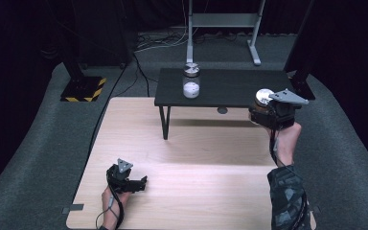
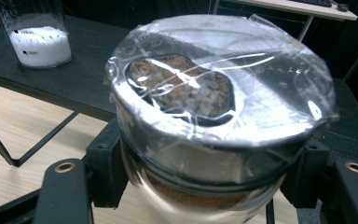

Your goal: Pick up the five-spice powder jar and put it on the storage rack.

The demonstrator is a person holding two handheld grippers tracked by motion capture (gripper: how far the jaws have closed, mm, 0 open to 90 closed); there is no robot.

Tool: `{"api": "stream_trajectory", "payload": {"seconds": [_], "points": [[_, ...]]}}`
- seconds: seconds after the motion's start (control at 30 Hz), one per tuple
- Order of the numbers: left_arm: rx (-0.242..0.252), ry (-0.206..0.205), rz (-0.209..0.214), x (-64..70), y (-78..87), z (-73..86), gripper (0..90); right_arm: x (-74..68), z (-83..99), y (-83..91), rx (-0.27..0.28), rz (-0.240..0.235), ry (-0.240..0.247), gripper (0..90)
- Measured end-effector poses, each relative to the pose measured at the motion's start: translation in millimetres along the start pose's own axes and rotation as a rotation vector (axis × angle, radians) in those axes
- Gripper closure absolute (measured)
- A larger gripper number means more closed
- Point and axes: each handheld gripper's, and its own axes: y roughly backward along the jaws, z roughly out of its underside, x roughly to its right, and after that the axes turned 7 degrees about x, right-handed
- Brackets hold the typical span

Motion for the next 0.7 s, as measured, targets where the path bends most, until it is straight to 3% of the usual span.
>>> {"api": "stream_trajectory", "payload": {"seconds": [0.7], "points": [[0.000,-0.002,0.001,-0.2,0.0,-0.1,0.5,2.8,-20.3,-2.2,0.013,-0.002,0.013,29.4]]}}
